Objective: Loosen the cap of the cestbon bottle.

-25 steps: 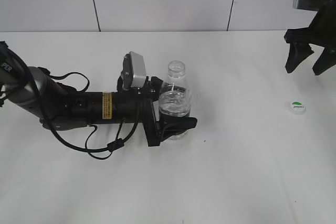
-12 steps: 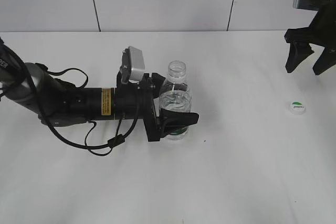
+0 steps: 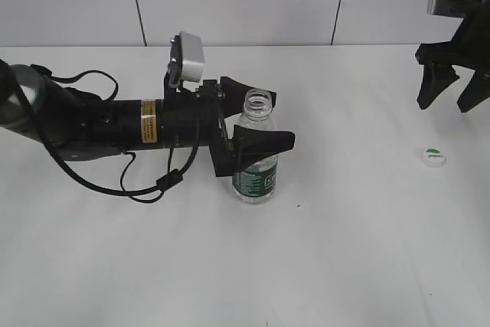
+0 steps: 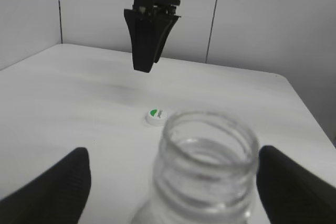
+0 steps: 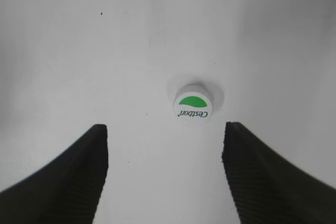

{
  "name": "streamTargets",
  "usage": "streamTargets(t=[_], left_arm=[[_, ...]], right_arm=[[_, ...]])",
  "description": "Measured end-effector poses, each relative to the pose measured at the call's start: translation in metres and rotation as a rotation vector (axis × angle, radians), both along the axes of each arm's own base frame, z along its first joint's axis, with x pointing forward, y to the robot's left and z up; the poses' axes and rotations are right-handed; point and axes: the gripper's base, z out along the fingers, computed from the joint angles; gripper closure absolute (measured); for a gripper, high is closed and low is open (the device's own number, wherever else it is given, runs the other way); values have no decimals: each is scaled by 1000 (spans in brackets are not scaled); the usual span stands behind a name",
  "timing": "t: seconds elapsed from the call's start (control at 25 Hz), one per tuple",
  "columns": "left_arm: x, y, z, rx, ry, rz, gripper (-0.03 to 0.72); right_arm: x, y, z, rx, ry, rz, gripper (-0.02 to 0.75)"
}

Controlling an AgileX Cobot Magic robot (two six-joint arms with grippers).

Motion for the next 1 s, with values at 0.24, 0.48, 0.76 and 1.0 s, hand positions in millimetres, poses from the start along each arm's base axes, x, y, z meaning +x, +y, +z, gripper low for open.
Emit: streamTargets(t=[0.24, 0.48, 0.76, 1.0], left_arm=[[-2, 0, 23, -20, 4, -16, 106], [-5, 1, 52, -51, -18, -20, 106], [-5, 13, 92, -98, -78, 15, 165], [17, 56, 125, 1, -154, 281, 208]], right_arm=[[-2, 0, 0, 2, 25, 5, 220], [4, 0, 15, 4, -2, 11, 220], [13, 0, 35, 5, -72, 11, 220], [20, 2, 53, 22, -136, -13, 220]])
